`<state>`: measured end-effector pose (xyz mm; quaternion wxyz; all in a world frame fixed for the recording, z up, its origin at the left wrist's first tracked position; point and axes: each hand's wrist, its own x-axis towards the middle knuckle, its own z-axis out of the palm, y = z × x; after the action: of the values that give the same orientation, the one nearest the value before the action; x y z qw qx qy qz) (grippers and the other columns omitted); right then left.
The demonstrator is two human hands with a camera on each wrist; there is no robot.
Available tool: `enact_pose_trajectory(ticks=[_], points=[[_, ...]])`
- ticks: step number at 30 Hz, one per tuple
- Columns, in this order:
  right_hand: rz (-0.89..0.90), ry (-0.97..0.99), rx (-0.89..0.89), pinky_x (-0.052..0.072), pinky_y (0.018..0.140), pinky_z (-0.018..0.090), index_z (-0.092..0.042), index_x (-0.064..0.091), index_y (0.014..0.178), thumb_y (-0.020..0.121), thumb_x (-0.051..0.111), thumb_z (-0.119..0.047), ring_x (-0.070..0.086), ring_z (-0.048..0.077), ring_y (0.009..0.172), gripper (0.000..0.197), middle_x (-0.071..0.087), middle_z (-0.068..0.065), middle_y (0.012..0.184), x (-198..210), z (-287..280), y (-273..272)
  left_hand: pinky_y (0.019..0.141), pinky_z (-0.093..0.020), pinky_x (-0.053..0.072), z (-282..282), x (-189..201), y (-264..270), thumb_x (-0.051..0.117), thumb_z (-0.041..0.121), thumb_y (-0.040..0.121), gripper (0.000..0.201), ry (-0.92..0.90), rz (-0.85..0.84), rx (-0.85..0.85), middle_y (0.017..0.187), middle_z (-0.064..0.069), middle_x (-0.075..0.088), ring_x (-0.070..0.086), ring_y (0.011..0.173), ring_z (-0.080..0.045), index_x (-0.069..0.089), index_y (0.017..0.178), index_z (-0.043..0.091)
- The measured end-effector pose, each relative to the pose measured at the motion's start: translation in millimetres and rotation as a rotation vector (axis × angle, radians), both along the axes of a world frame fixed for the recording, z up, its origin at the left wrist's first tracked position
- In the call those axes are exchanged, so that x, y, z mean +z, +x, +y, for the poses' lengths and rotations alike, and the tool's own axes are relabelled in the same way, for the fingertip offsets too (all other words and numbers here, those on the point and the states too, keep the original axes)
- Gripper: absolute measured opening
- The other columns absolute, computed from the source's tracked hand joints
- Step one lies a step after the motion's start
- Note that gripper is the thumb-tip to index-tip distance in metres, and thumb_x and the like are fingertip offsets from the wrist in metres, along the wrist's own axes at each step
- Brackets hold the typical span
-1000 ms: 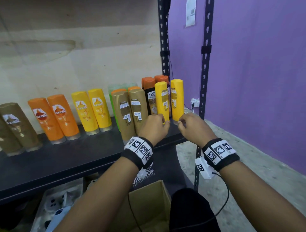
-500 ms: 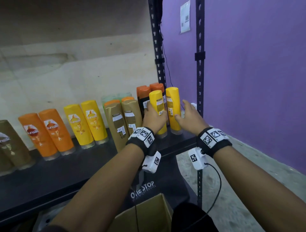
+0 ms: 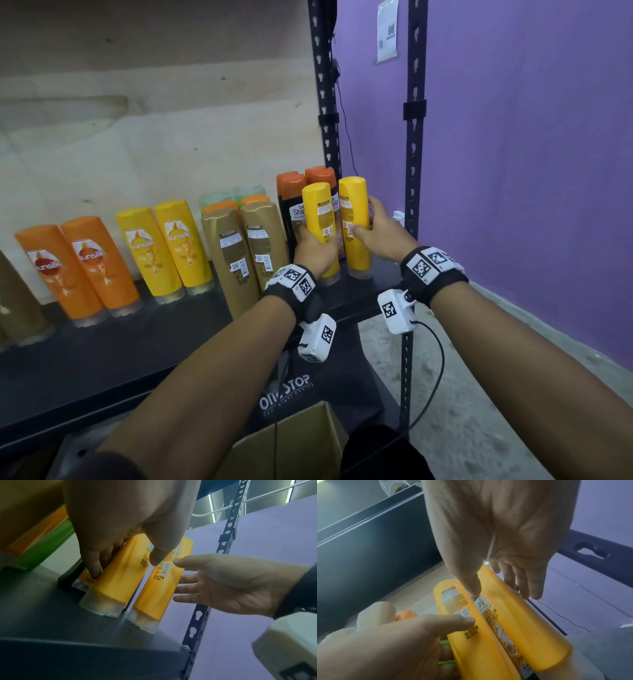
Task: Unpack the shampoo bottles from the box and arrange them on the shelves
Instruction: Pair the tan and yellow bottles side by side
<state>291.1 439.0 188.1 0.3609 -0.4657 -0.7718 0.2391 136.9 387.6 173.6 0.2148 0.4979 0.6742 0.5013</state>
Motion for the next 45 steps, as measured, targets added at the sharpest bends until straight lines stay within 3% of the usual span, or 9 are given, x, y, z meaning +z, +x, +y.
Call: enact_pose_trajectory(ticks=[7,11,18,25,29,32,37,41,45], points=[[0.017,0.052,-0.015,0.051,0.090,0.041,-0.017,0.027,0.154,0.099,0.064,-0.037,0.060,0.031,0.118,0.069,0.056,0.013,0.140,-6.3,3.6,-7.5,0.106,-0.048,0.049,-7.1,-5.7,1.7,0.062,0.032,0.101,0.058,0.039,0.000,0.017,0.142,-0.013,0.058,0.058,0.127,-0.038,0.036,0.149,0.013],[0.027,0.072,-0.010,0.052,0.099,0.044,-0.017,0.035,0.150,0.090,0.075,-0.043,0.056,0.027,0.123,0.077,0.048,0.009,0.143,-11.8,-1.0,-7.7,0.107,-0.048,0.047,-17.1,-8.9,1.7,0.061,0.034,0.102,0.057,0.082,0.014,0.000,0.144,-0.013,0.058,0.057,0.129,-0.038,0.038,0.150,0.013],[0.076,0.117,0.015,0.050,0.097,0.041,-0.020,0.045,0.143,0.096,0.065,-0.049,0.056,0.023,0.119,0.059,0.054,0.006,0.133,-25.7,-22.3,2.8,0.095,-0.035,0.048,-42.7,-24.5,7.5,0.063,0.026,0.101,0.050,0.235,0.003,-0.013,0.137,-0.010,0.063,0.061,0.121,-0.032,0.042,0.146,0.014],[0.301,0.118,0.037,0.045,0.075,0.017,-0.032,0.045,0.140,0.099,0.055,-0.056,0.062,-0.008,0.096,0.049,0.061,-0.030,0.108,-41.0,-65.5,7.8,0.085,-0.030,0.052,-69.4,-36.1,7.6,0.066,0.038,0.099,0.048,0.385,-0.007,-0.058,0.113,0.007,0.060,0.065,0.101,-0.013,0.046,0.135,0.013],[0.464,0.107,0.029,0.049,0.080,0.023,-0.043,0.044,0.131,0.102,0.049,-0.055,0.059,-0.018,0.098,0.031,0.058,-0.046,0.103,-47.6,-88.2,4.2,0.075,-0.014,0.052,-83.3,-39.5,7.0,0.068,0.041,0.096,0.035,0.443,0.003,-0.109,0.105,0.018,0.058,0.062,0.088,0.009,0.043,0.121,0.036],[0.530,0.072,0.031,0.052,0.086,0.029,-0.042,0.045,0.134,0.102,0.045,-0.061,0.062,-0.010,0.103,0.038,0.062,-0.038,0.109,-47.3,-99.9,0.6,0.077,-0.012,0.050,-93.7,-41.3,9.0,0.066,0.035,0.097,0.034,0.497,-0.025,-0.157,0.107,0.016,0.060,0.063,0.091,0.005,0.043,0.121,0.040],[0.570,0.077,0.031,0.056,0.097,0.041,-0.044,0.049,0.131,0.100,0.044,-0.064,0.066,-0.003,0.106,0.037,0.066,-0.033,0.111,-44.1,-115.1,-3.4,0.080,-0.018,0.053,-104.3,-43.4,5.3,0.071,0.032,0.095,0.048,0.544,-0.132,-0.125,0.115,0.004,0.064,0.066,0.098,-0.007,0.046,0.135,0.020],[0.637,0.088,0.065,0.058,0.092,0.053,-0.035,0.053,0.131,0.102,0.046,-0.060,0.072,0.020,0.104,0.039,0.071,-0.006,0.117,-39.9,-125.1,-12.7,0.077,-0.012,0.052,-114.1,-40.3,-4.1,0.072,0.036,0.094,0.049,0.569,-0.162,-0.118,0.115,0.006,0.066,0.068,0.099,-0.002,0.047,0.134,0.021],[0.634,0.135,0.138,0.059,0.077,0.021,-0.044,0.053,0.123,0.104,0.045,-0.056,0.071,0.004,0.097,0.024,0.071,-0.020,0.110,-34.7,-137.7,-33.0,0.077,-0.009,0.050,-126.7,-35.1,-16.0,0.073,0.034,0.094,0.047,0.626,-0.154,-0.043,0.115,0.007,0.065,0.066,0.100,0.002,0.049,0.131,0.019]])
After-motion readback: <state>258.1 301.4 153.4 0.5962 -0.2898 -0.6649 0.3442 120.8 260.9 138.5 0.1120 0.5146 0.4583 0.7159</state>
